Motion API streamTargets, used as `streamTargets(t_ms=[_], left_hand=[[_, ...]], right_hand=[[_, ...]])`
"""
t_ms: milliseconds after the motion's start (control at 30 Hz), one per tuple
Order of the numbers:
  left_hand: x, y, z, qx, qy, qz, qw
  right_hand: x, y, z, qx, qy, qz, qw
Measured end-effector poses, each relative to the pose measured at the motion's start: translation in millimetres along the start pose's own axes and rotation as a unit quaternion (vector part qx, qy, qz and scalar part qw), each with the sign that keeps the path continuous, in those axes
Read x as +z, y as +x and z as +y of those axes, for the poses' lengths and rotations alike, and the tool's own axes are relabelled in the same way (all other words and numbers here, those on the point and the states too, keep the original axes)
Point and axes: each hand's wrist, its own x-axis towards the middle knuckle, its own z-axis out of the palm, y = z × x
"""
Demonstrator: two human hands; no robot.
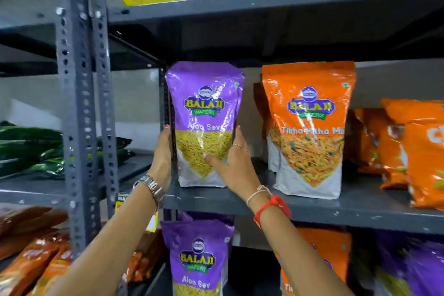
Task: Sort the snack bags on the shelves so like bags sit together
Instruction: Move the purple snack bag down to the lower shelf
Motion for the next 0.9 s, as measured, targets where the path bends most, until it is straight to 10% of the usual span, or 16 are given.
streamTargets(t_ms=[333,900], left_hand=[[-1,12,-15,-0.092,-0.05,-0.069,0.992],[-46,-172,-8,0.067,0.07,-0.105,0.99]], right_hand=[[19,14,10,0.098,0.088,0.038,0.991],[-56,-124,-20,0.055,0.161,0.015,0.985]])
